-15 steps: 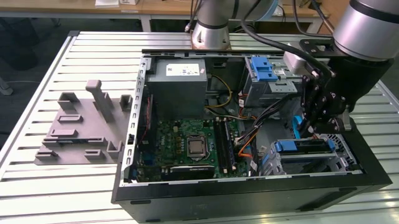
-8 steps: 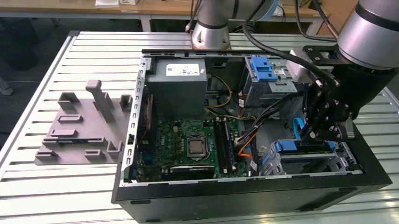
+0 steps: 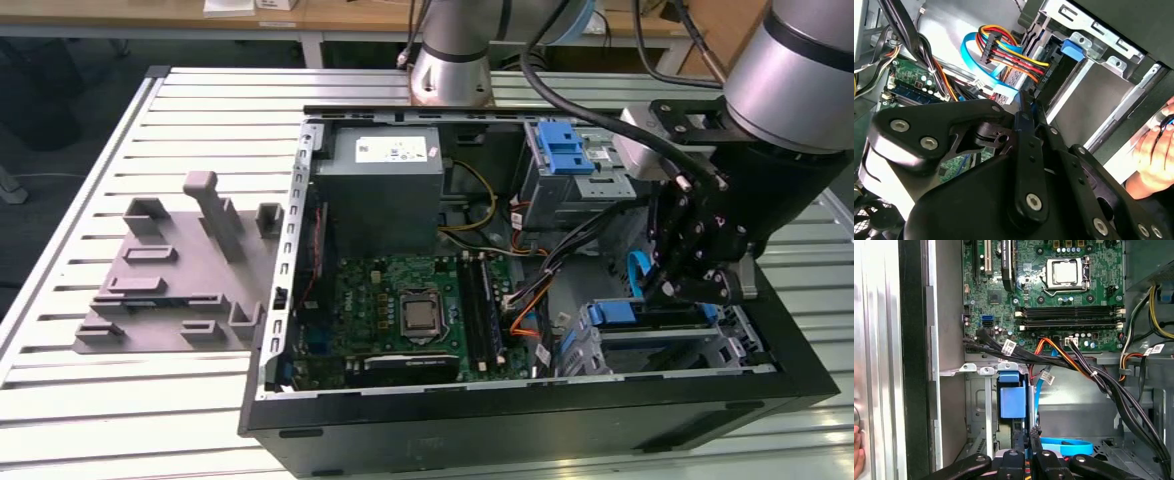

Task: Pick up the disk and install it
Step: 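Insert the second disk wire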

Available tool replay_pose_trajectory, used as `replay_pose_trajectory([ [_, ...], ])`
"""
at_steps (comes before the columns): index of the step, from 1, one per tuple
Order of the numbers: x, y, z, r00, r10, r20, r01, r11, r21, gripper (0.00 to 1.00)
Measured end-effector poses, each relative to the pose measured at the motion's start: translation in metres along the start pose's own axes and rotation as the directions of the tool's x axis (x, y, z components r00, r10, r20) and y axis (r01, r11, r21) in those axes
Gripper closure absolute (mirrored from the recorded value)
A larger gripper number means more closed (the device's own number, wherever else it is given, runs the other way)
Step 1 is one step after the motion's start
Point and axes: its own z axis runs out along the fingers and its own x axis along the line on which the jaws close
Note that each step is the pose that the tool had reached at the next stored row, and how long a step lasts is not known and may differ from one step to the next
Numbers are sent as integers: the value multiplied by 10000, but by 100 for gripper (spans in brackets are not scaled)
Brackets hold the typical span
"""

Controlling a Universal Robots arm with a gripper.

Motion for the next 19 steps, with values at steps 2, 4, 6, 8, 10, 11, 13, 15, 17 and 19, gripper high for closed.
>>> replay_pose_trajectory([
  [2,4,0,3,10000,0,0,0,10000,0,84],
  [4,6,-1,6,10000,0,-1,0,10000,0,84],
  [6,8,-4,9,10000,-1,-2,1,10000,0,84],
  [8,8,-10,11,10000,-1,-3,1,10000,0,84],
  [10,8,-17,14,10000,-1,-2,1,10000,0,84],
  [11,7,-20,15,10000,0,-2,0,10000,0,84],
  [13,10,-22,19,10000,1,1,-1,10000,0,84],
  [15,12,-26,19,10000,0,-1,0,10000,0,84],
  [17,13,-28,20,10000,0,-1,0,10000,0,84],
  [19,13,-30,22,10000,0,-1,0,10000,0,84],
])
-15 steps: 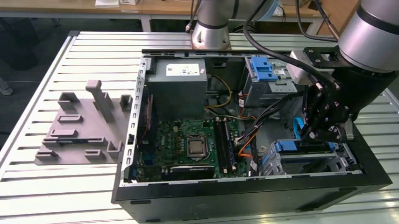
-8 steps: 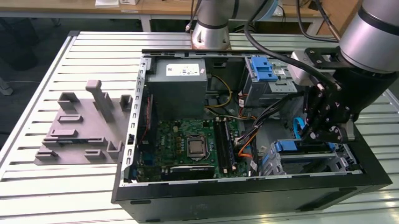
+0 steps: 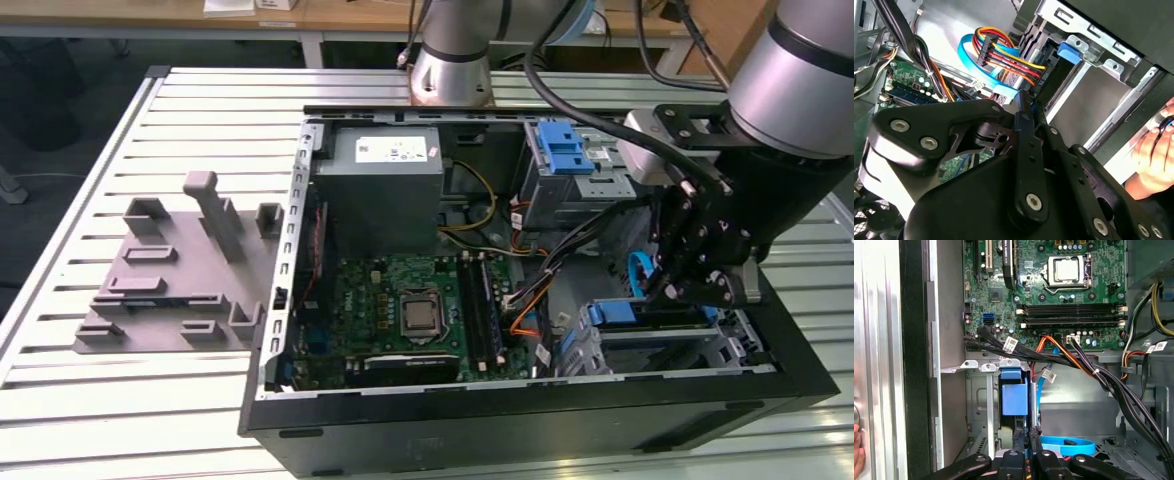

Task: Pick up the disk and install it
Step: 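Insert the second disk wire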

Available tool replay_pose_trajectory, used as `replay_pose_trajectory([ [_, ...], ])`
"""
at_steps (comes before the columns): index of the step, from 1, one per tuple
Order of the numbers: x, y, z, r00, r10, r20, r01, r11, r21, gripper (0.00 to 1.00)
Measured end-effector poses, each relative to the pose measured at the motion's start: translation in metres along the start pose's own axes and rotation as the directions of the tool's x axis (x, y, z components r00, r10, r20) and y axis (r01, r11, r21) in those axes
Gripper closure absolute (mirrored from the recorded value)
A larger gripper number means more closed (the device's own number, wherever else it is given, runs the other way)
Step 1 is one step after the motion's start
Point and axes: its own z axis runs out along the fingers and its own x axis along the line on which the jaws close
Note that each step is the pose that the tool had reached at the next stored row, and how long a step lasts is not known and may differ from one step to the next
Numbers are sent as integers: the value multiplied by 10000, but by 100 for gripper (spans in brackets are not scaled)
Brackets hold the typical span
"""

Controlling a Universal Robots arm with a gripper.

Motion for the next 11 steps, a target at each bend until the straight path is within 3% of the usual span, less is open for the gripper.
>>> replay_pose_trajectory([
  [11,6,-4,13,10000,0,0,0,10000,0,84],
])
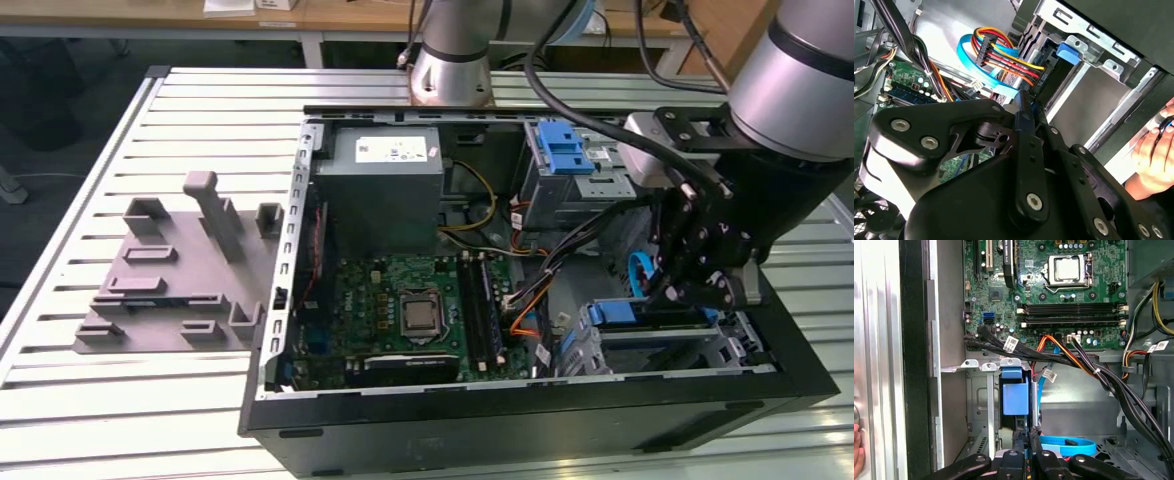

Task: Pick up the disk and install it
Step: 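Insert the second disk wire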

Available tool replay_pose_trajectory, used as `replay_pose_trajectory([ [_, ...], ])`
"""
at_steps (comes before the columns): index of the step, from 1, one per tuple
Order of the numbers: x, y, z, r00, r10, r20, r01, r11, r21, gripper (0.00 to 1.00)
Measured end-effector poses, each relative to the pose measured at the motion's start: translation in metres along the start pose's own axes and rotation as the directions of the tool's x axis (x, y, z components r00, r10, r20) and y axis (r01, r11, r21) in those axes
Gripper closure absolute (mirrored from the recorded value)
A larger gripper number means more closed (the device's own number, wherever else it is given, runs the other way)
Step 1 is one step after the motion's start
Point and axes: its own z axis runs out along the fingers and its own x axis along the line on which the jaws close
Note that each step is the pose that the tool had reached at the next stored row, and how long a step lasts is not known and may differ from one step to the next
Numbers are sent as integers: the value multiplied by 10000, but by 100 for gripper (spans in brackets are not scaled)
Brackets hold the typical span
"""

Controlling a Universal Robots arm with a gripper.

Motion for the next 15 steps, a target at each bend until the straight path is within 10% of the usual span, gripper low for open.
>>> replay_pose_trajectory([
  [15,6,-2,26,10000,0,-1,0,10000,0,84],
])
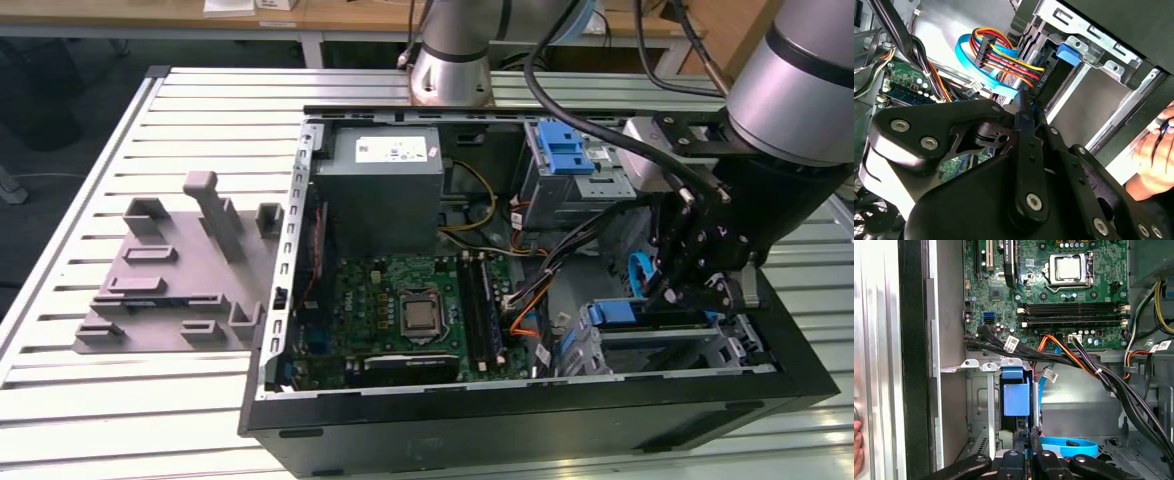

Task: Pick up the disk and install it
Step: 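Insert the second disk wire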

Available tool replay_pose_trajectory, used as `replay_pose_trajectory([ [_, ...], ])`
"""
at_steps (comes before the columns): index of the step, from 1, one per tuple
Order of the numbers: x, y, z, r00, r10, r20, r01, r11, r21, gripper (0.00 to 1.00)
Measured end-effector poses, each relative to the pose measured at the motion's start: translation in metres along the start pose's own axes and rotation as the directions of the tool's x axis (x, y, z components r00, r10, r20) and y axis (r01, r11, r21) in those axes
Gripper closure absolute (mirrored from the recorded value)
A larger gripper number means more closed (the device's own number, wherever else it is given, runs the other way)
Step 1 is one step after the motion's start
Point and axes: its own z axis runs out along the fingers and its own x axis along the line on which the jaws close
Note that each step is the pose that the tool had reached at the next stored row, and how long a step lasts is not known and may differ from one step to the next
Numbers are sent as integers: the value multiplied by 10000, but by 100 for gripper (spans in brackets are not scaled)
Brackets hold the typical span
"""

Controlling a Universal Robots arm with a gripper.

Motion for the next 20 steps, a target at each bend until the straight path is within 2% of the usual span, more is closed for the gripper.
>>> replay_pose_trajectory([
  [3,0,0,0,10000,0,-1,0,10000,0,83],
  [4,0,0,0,10000,0,-1,0,10000,0,77],
  [10,0,0,0,10000,0,-1,0,10000,0,76],
  [11,0,0,-1,10000,0,1,0,10000,1,70],
  [12,1,0,-5,10000,0,1,0,10000,0,70],
  [20,1,-2,-90,10000,0,1,0,10000,0,70],
])
